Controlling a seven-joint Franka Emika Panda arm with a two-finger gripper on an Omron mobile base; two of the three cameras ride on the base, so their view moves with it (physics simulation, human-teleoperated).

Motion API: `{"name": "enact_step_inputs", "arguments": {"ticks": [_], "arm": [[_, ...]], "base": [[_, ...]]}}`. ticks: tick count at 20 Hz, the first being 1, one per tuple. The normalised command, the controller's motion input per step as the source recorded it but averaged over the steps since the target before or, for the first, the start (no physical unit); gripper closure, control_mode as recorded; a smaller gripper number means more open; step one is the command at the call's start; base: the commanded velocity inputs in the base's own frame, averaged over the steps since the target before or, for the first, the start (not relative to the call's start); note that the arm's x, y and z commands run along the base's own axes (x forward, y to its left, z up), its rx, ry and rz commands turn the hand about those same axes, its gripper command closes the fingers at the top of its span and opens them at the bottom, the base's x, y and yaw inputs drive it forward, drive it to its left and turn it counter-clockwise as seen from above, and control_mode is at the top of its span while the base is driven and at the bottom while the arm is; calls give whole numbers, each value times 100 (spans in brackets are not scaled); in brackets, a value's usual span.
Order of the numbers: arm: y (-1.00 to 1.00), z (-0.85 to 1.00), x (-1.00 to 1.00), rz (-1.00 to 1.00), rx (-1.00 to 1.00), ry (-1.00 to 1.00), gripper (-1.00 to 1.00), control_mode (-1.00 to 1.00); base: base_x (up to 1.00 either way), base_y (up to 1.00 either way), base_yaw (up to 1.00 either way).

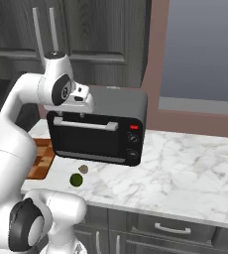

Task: Open the cabinet. Place the bowl and condiment on the counter. Then place the lime and garlic on the cutting board.

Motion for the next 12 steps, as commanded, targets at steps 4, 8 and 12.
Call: {"name": "enact_step_inputs", "arguments": {"ticks": [4,8,12], "arm": [[1,26,-6,2,0,-14,-100,-100],[0,11,-18,8,0,-18,-100,-100],[2,8,-23,10,0,-26,-100,-100]], "base": [[0,0,0],[0,0,0],[0,0,0]]}}
